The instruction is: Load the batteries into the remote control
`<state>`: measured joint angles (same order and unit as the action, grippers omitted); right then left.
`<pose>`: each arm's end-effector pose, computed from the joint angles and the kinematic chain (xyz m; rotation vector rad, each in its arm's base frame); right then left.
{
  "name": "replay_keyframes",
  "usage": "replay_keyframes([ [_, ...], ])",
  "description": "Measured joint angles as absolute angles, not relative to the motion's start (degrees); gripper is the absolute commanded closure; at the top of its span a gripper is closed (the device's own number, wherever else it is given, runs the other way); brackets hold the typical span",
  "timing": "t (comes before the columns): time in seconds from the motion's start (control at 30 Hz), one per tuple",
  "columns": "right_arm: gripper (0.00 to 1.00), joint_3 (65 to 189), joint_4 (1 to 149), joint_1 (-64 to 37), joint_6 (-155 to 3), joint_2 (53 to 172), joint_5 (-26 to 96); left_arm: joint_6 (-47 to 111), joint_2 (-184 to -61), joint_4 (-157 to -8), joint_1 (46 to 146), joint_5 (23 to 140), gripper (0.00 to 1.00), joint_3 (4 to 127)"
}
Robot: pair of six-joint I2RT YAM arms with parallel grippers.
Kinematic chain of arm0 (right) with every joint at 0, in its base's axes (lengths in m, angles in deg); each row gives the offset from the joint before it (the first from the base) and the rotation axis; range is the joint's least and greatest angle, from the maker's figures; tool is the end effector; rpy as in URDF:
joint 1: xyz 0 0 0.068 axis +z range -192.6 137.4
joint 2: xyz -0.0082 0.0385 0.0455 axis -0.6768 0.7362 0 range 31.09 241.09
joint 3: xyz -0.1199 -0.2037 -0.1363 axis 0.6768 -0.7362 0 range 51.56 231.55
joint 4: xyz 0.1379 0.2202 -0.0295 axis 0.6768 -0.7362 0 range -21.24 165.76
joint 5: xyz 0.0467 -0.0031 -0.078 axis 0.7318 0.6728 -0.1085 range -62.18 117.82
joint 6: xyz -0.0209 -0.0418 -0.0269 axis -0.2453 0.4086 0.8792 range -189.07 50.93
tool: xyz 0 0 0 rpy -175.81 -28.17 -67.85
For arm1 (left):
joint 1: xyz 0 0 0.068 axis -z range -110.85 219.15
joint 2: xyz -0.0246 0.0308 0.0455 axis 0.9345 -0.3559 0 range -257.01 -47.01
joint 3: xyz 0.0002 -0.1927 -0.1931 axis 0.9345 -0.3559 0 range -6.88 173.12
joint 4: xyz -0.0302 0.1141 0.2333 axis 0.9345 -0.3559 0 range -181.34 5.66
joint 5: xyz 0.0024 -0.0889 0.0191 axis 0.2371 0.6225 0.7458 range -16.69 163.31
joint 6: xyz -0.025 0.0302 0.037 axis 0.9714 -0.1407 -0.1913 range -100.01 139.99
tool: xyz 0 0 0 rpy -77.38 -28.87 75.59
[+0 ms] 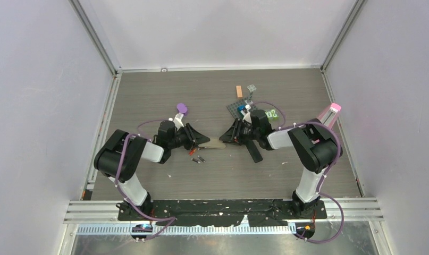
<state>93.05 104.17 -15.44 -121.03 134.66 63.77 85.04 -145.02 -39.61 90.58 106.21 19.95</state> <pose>0.2889 0.1716 0.1247 0.1076 2.4119 1.4061 0.2590 -0.1223 0.1161 -0.4591 2.2671 -1.4552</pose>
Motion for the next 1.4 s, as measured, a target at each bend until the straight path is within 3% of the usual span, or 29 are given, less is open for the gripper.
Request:
replay_keyframes([
  [0.33, 0.64, 89.05, 116.76, -15.79, -128.18, 136.87, 64.05, 84.48, -143.98, -40.92, 90.69, 104.77, 1.0, 19.95],
  [0.8, 0.64, 85.9, 129.98, -15.81, -137.97, 137.83, 61.54, 78.2, -137.44, -53.69, 92.35, 97.28, 1.0, 23.16],
  [1.4, 0.64, 85.99, 124.23, -17.23, -133.14, 129.67, 63.46, 72.87, -134.16, -63.15, 94.73, 92.84, 1.0, 26.83],
])
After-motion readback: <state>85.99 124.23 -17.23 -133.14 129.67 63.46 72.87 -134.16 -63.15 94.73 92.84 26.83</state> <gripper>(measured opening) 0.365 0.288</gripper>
